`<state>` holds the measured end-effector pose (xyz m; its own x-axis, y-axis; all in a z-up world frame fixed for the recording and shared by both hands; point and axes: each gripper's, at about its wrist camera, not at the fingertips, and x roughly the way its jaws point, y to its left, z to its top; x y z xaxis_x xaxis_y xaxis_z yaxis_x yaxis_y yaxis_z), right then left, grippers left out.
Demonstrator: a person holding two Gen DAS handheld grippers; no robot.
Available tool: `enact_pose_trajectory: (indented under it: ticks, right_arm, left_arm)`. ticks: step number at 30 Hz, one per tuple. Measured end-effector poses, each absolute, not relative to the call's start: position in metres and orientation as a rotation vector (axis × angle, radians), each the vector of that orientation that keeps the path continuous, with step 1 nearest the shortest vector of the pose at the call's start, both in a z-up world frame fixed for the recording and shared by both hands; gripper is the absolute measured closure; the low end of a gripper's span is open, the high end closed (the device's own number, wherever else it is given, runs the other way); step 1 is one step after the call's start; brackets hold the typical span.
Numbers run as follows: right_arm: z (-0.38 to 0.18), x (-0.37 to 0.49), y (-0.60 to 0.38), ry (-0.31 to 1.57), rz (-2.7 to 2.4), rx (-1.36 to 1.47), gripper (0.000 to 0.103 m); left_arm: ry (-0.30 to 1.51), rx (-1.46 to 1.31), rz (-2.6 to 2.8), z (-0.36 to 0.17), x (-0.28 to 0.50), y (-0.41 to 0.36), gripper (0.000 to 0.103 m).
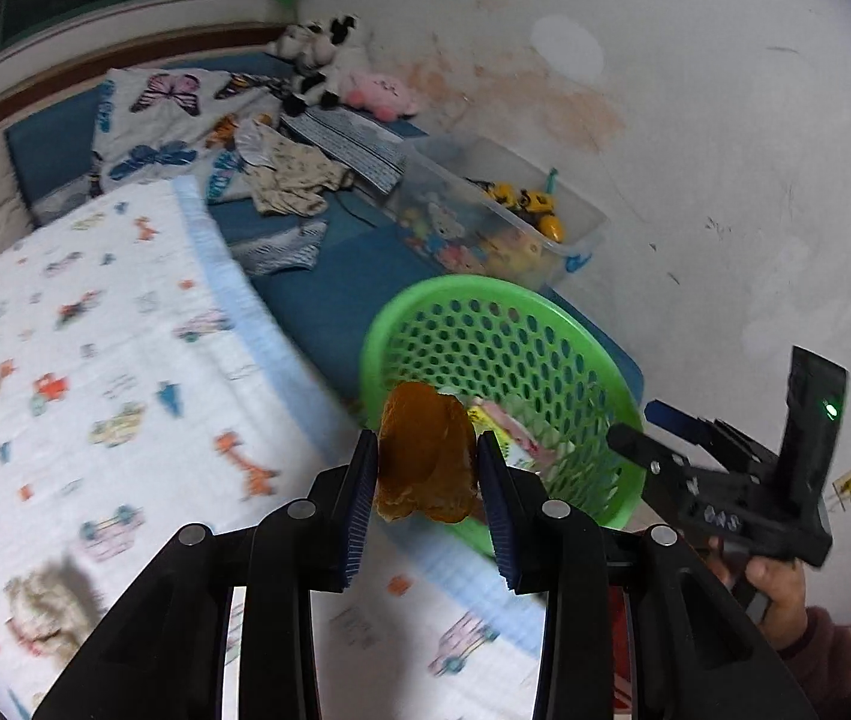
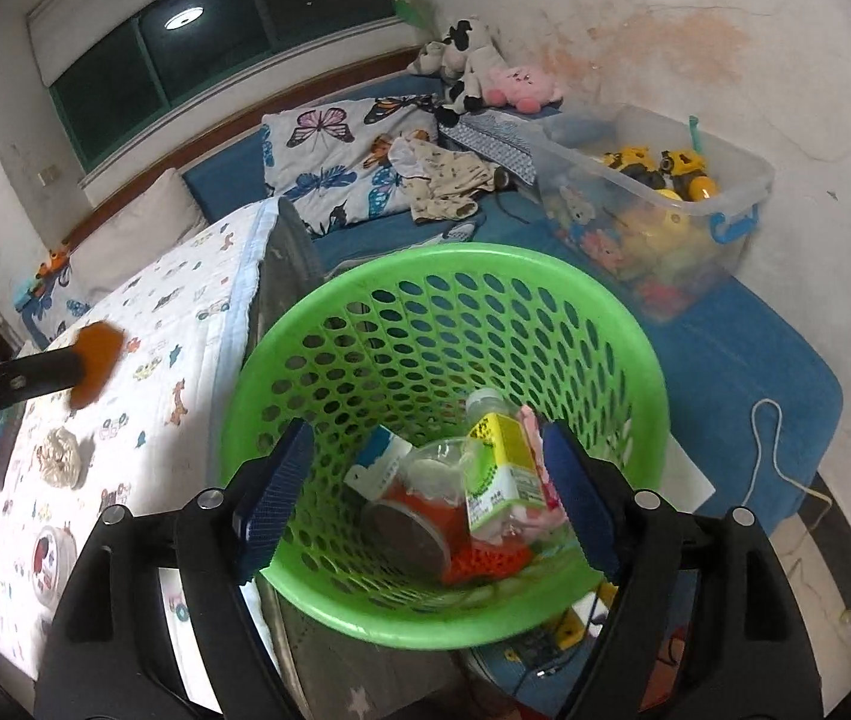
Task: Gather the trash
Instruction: 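Carry the dessert cup and bread to the green basket and release both, then grasp the crumpled plastic bag with the left tool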
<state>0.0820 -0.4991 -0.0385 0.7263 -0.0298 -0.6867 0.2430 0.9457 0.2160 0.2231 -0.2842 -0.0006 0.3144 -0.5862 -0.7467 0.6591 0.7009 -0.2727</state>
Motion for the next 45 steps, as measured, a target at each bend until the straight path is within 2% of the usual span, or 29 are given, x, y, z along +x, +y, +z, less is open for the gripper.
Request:
enact_pose_trajectory:
  ticks: [10,11,12,14,19,28,31,34,45]
  right_arm:
    - [-0.040,0.063,-0.502,0.727,-0.151,0.325,0.019]
    - [-0.041,0.062,-0.502,0.728,-0.149,0.328,0.019]
    - [-0.042,0.061,-0.501,0.730,-0.147,0.329,0.019]
    - [-0.042,0.059,-0.500,0.731,-0.146,0.330,0.019]
    - [-0.043,0.056,-0.497,0.730,-0.137,0.337,0.019]
    - [-0.041,0.053,-0.474,0.727,-0.095,0.329,0.017]
    - [-0.042,0.054,-0.462,0.730,-0.074,0.327,0.017]
    - [-0.043,0.057,-0.451,0.734,-0.055,0.321,0.017]
    - [-0.041,0.069,-0.408,0.747,0.024,0.282,0.016]
  left_arm:
    - [1.002,0.120,-0.852,-0.027,0.229,-0.339,0.068]
    - [1.010,0.117,-0.855,-0.030,0.230,-0.342,0.063]
    - [1.015,0.110,-0.857,-0.032,0.231,-0.344,0.053]
    - [1.005,0.093,-0.860,-0.032,0.230,-0.345,0.047]
    - [0.995,0.095,-0.860,-0.030,0.226,-0.340,0.042]
    - [0.959,0.091,-0.707,-0.025,0.221,-0.267,0.037]
    - [0.951,0.083,-0.634,-0.026,0.220,-0.237,0.034]
    - [0.939,0.070,-0.553,-0.027,0.222,-0.205,0.025]
    - [0.950,0.004,-0.311,-0.045,0.235,-0.105,0.018]
